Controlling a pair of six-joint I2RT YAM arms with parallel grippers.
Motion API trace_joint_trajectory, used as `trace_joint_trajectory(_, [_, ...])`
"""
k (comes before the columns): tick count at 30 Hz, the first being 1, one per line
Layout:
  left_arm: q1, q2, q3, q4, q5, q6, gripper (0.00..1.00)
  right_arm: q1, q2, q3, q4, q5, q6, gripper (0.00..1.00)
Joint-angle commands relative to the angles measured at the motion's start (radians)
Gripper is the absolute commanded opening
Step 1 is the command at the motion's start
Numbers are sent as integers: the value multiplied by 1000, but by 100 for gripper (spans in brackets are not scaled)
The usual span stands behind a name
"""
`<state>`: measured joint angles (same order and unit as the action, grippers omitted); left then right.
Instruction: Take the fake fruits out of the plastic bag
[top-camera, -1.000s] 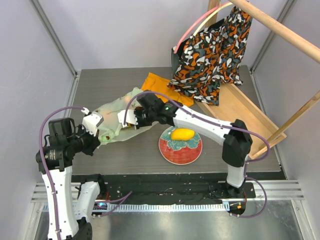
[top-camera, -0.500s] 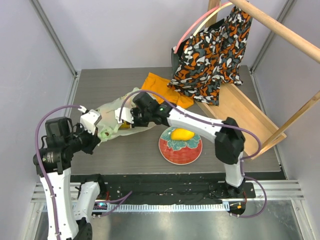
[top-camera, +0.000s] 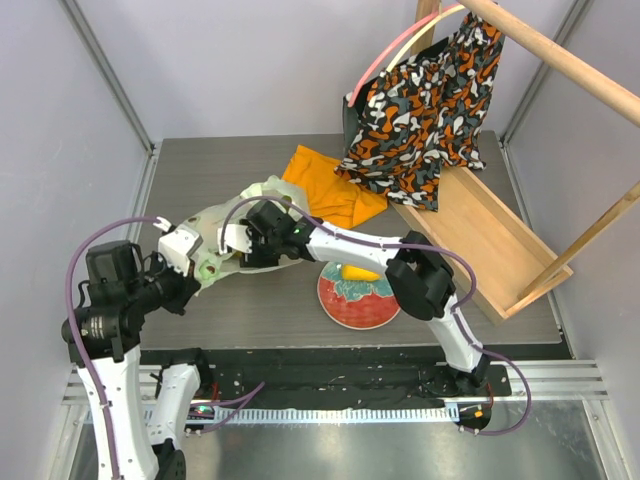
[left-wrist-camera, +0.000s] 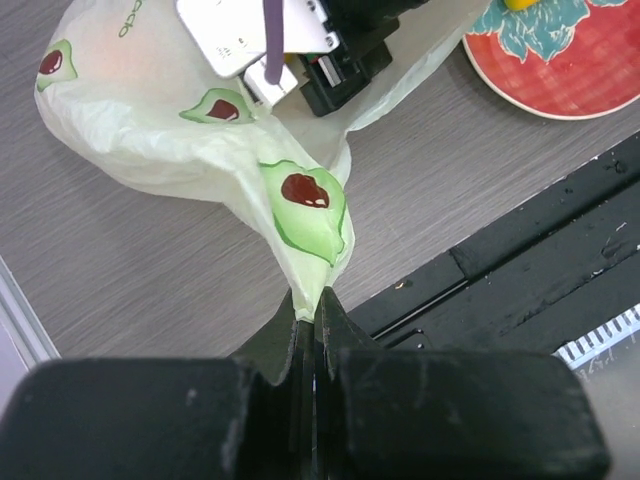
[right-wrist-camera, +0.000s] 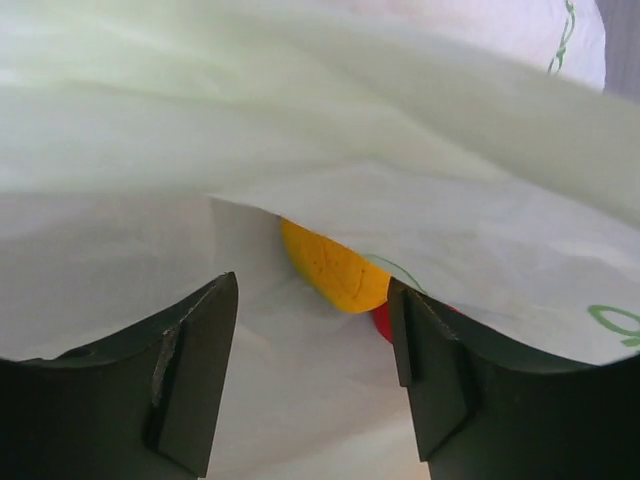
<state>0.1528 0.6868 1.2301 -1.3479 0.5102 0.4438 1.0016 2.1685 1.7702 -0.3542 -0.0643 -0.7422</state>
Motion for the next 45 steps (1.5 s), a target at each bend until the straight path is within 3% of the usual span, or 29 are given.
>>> trace_joint_trajectory(1, [2, -16, 54, -62, 54, 2, 0, 14, 37, 73, 52, 11, -20, 69])
trace_joint_trajectory(5, [2, -18, 71, -83, 59, 6, 0, 32, 146, 184, -55, -20, -88, 70])
trace_joint_trajectory(8, [2, -20, 80, -91, 56, 3, 0, 60, 252, 322, -149, 41, -127, 70])
trace_joint_trajectory(11, [2, -21, 81, -92, 54, -2, 0, 68, 292, 403, -196, 44, -174, 61])
trace_joint_trajectory(12, [2, -24, 80, -92, 53, -2, 0, 69, 290, 405, -201, 44, -195, 56])
trace_joint_trajectory(13, [2, -24, 78, -92, 50, -2, 0, 69, 290, 408, -227, 41, -201, 41])
trace_joint_trajectory(16, [2, -30, 65, -83, 47, -2, 0, 68, 278, 417, -290, 31, -215, 17])
trace_joint_trajectory(19, [2, -29, 55, -63, 45, -10, 0, 68, 228, 405, -304, 20, -192, 9])
trace_joint_trajectory(32, [1, 2, -3, 26, 19, 0, 0, 48, -154, 166, -213, -6, -13, 5])
trace_joint_trajectory(45, [2, 43, -30, 102, 2, -20, 0, -35, -550, 32, -255, -269, 167, 6])
